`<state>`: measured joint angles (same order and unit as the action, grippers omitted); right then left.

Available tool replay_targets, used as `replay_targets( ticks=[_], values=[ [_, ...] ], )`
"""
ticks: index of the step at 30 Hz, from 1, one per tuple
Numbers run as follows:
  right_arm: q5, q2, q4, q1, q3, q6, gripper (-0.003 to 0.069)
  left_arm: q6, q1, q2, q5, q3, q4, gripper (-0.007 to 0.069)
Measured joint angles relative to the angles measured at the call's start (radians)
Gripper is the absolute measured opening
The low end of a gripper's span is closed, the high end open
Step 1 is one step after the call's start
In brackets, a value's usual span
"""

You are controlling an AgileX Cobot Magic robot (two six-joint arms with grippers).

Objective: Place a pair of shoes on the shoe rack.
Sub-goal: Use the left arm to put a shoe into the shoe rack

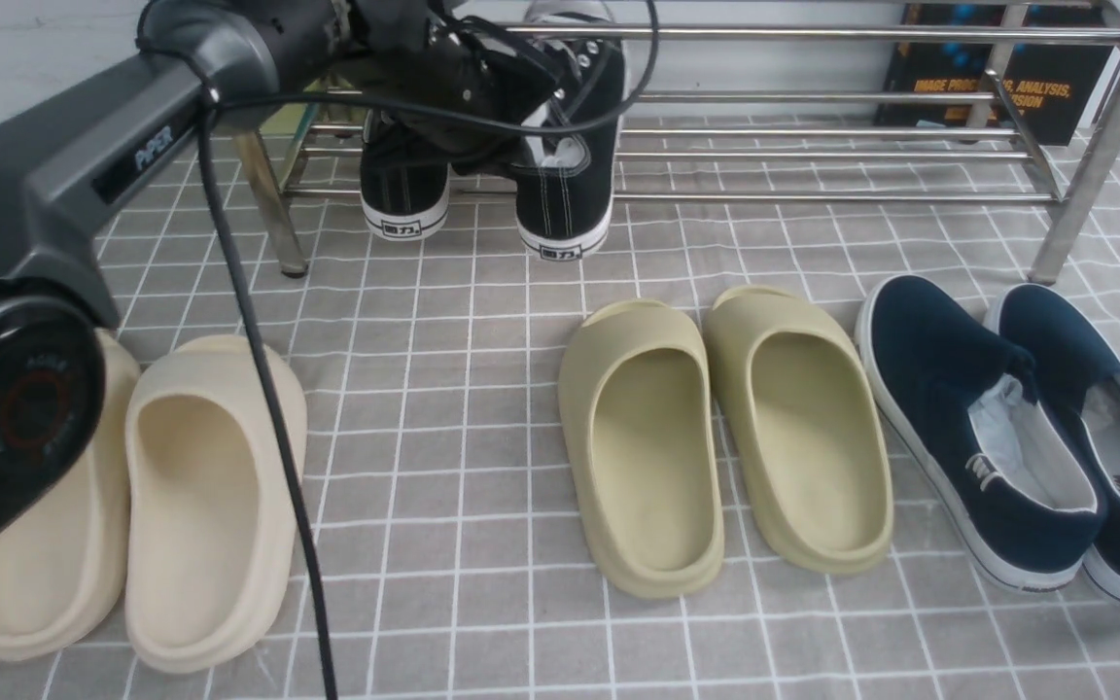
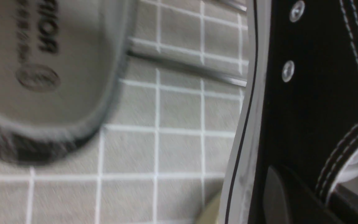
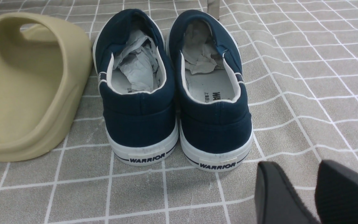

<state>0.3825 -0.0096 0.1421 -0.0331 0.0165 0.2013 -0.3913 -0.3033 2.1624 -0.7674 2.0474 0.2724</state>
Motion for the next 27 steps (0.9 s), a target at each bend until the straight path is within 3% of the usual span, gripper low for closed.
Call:
replay_targets(
  ticks=[7, 27],
  values=[
    [0.001, 0.0, 0.016, 0.0, 0.0, 0.0, 0.0239, -0.008, 0.041, 0.036, -0.001, 0.019, 0.001, -0.0013],
    [0.002, 0.0, 0.021, 0.0, 0.0, 0.025, 0.0239, -0.008, 0.039, 0.064, 0.075, 0.021, 0.009, 0.0]
  ],
)
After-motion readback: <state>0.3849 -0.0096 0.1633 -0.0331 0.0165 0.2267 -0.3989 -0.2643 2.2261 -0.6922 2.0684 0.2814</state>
